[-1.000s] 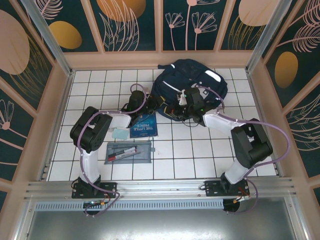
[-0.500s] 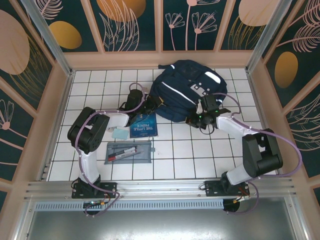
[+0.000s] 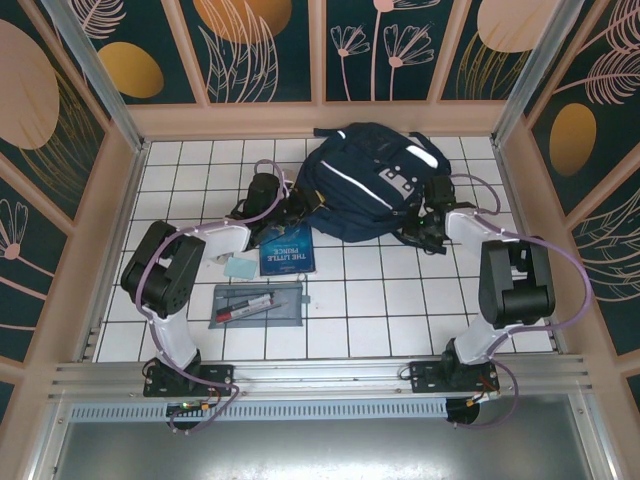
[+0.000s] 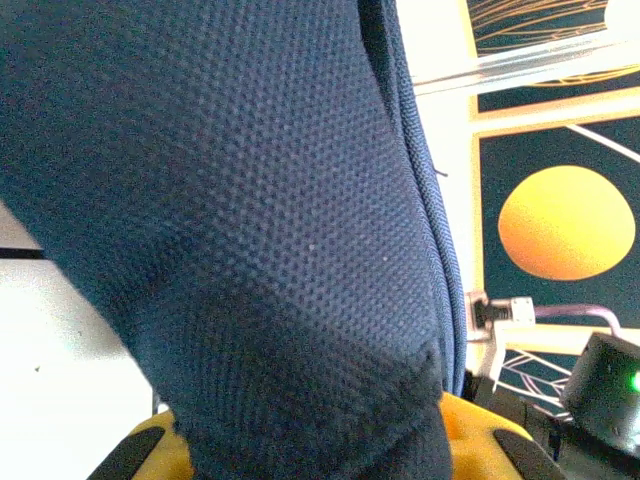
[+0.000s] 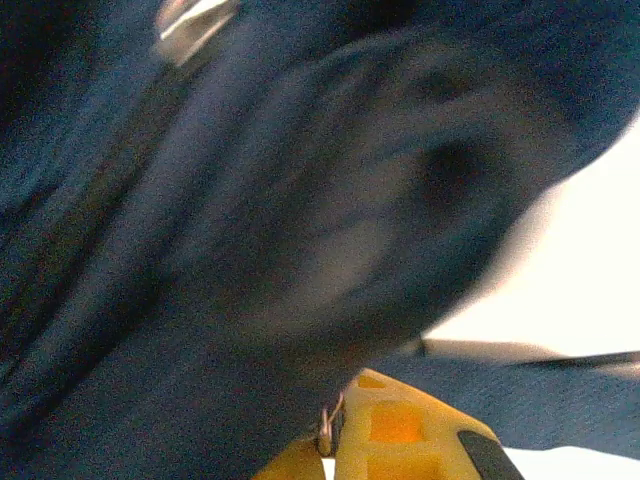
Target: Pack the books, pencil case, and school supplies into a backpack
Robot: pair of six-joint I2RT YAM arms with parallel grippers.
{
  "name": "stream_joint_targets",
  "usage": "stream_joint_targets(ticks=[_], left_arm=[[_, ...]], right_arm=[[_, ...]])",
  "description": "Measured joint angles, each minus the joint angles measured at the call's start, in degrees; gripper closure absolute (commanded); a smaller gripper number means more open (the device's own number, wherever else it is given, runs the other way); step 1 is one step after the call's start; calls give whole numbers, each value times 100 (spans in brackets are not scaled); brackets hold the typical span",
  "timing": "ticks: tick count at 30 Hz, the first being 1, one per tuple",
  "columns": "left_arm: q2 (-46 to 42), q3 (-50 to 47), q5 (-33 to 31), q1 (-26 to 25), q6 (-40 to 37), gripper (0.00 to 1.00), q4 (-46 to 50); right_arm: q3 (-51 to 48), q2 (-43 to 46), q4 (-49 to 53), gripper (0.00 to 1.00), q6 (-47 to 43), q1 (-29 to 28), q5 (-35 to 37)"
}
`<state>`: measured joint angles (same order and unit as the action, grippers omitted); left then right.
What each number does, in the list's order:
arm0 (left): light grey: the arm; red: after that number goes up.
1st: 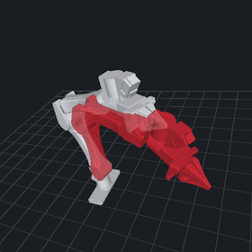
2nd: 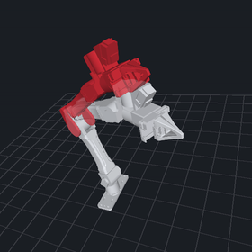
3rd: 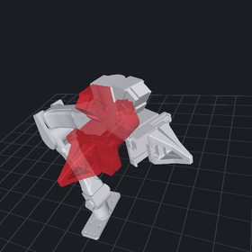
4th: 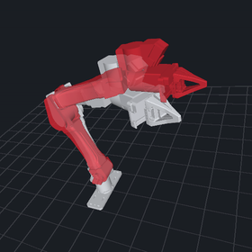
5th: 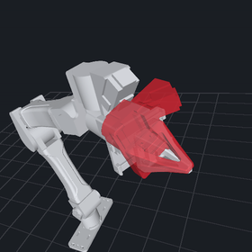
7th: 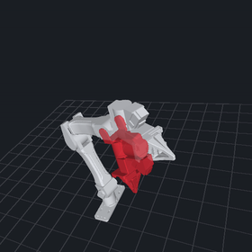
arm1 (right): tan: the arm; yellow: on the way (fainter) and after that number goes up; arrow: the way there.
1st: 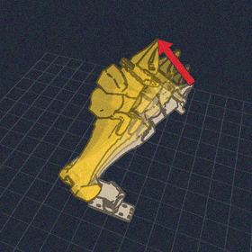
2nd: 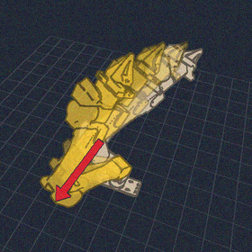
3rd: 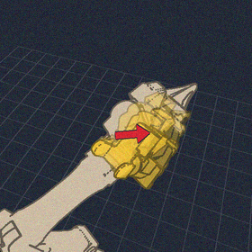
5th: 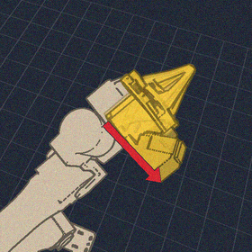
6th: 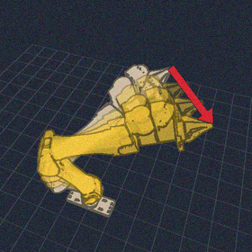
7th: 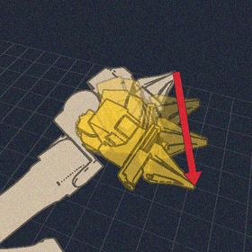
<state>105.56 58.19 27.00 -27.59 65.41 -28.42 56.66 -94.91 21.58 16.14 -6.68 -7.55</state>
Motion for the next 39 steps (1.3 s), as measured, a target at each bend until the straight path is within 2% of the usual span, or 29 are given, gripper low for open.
stream_joint_targets(ticks=[4,11,12,14,18,23,25,31,32,33,34,35,37,39], left_arm=[[-39,-22,15,-55,-57,100,20],[-42,-44,-2,-66,-70,100,17],[-42,-44,-4,-66,-70,100,17],[-42,-46,-24,-63,-68,100,17],[-94,-162,-57,50,-13,100,2],[-96,-227,-190,52,131,100,-13],[-94,-227,-247,-9,190,100,-70],[-96,-365,-813,-527,675,100,-643],[-94,-448,-968,-675,798,97,-804],[-94,-514,-1108,-807,892,87,-901],[-94,-568,-1270,-960,994,66,-988],[-83,-605,-1412,-1113,1075,35,-1073],[-66,-610,-1469,-1390,1237,2,-1198],[-66,-588,-1467,-1648,1287,1,-1196]], right_arm=[[190,-85,68,100,-184,308,-63],[374,-199,205,100,-282,361,-129],[404,-216,247,93,-291,361,-131],[433,-223,284,56,-295,361,-155],[439,-155,330,12,-151,503,-76],[345,612,448,9,85,481,-107],[304,1064,527,3,162,476,-129],[146,2212,415,1,446,501,-256],[31,2380,275,1,546,538,-365],[-59,2492,179,1,629,590,-470],[-162,2592,70,1,730,667,-605],[-229,2634,-2,1,828,730,-704],[-317,2636,-133,1,973,804,-866],[-369,2632,-210,1,1073,789,-1001]])
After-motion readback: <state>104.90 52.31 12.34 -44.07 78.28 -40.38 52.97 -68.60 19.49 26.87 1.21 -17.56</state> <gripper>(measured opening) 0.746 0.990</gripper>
